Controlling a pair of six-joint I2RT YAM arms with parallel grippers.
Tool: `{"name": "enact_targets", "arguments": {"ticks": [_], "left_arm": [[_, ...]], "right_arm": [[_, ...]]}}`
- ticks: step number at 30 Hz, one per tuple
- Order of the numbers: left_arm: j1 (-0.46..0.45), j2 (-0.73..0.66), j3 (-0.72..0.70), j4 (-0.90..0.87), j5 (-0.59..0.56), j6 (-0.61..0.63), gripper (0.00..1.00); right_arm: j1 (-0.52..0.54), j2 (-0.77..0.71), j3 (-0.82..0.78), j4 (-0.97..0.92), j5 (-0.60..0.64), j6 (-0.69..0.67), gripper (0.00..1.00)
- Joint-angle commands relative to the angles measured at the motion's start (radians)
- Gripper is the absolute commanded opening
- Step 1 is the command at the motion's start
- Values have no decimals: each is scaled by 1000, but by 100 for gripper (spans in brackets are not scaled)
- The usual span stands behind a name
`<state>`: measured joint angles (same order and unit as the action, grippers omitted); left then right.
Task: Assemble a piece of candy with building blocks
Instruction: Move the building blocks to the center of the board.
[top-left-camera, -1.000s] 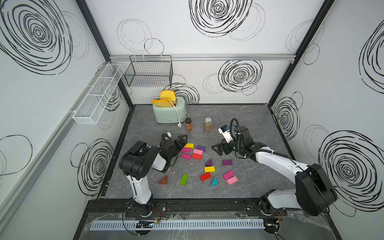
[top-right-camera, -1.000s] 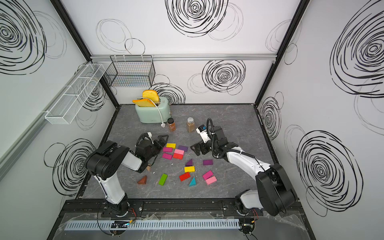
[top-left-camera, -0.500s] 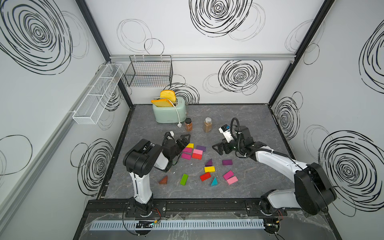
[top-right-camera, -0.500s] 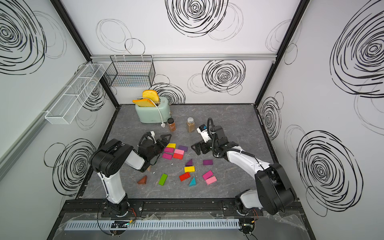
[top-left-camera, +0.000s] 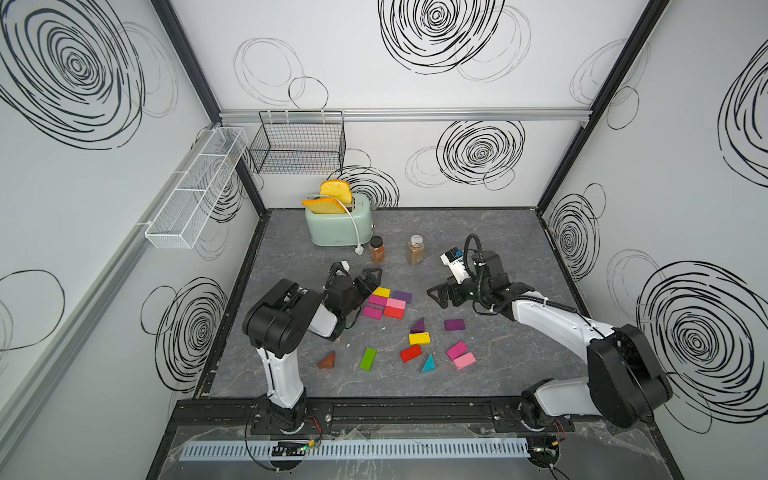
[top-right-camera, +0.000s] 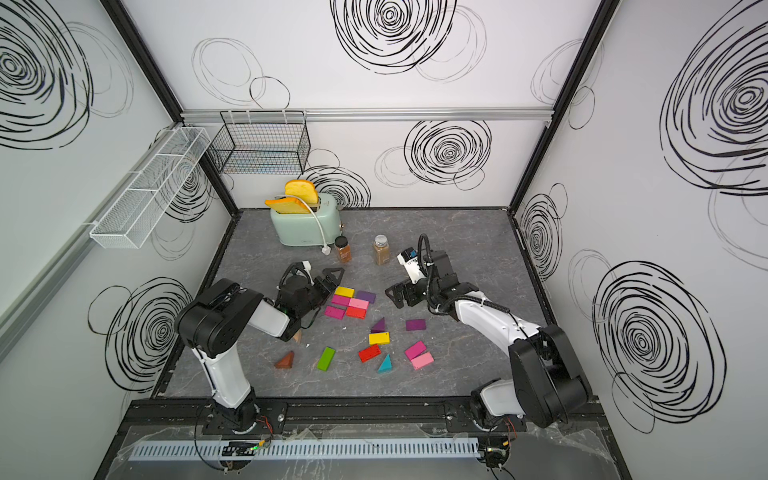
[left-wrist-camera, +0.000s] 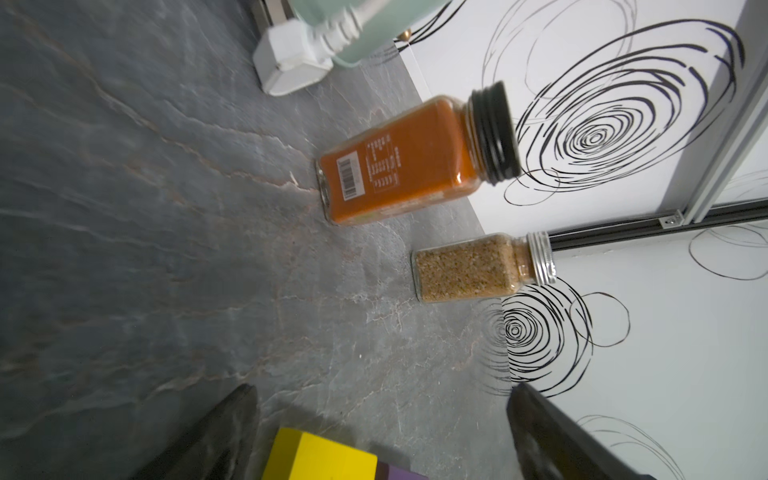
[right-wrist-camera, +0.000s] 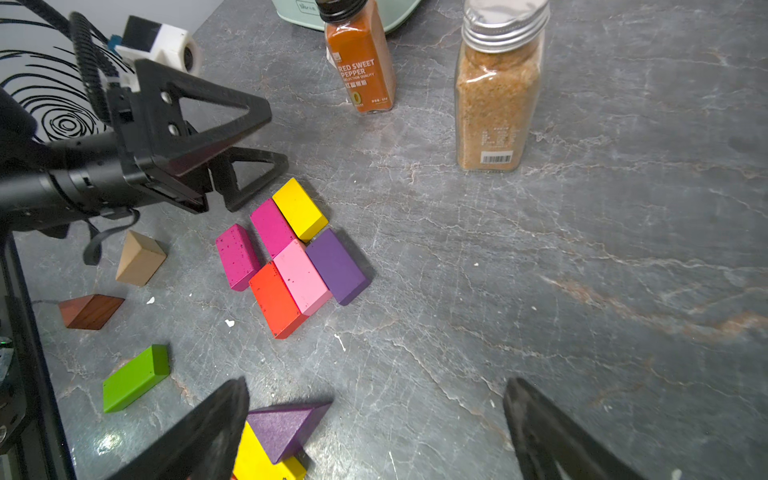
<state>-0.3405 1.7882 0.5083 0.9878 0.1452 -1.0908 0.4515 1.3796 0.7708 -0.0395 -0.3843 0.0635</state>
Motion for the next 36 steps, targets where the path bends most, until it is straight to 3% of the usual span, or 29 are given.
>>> {"name": "enact_targets", "arguments": {"ticks": [1, 3, 5, 9, 12, 24, 36], "left_arm": [[27, -204, 63, -321, -40, 145, 98], [13, -333, 85, -576, -46, 219, 98], [-2, -447, 63, -715, -39, 239, 98], [-25, -613, -32, -833, -6, 218, 98], [-71, -651, -84, -848, 2, 197, 98], [-141, -558, -166, -677, 57, 137, 98], [-187, -412, -189, -479, 104, 25, 98]], "right_arm": [[-5, 6, 25, -9, 8, 8, 99], [-5, 11, 28, 2, 8, 24, 99], [-4, 30, 37, 13, -7, 37, 99], [2, 79, 63, 35, -28, 75, 99], [5, 110, 83, 46, -43, 100, 99], [7, 262, 193, 38, -111, 129, 99], [3, 268, 185, 24, -98, 117, 99]]}}
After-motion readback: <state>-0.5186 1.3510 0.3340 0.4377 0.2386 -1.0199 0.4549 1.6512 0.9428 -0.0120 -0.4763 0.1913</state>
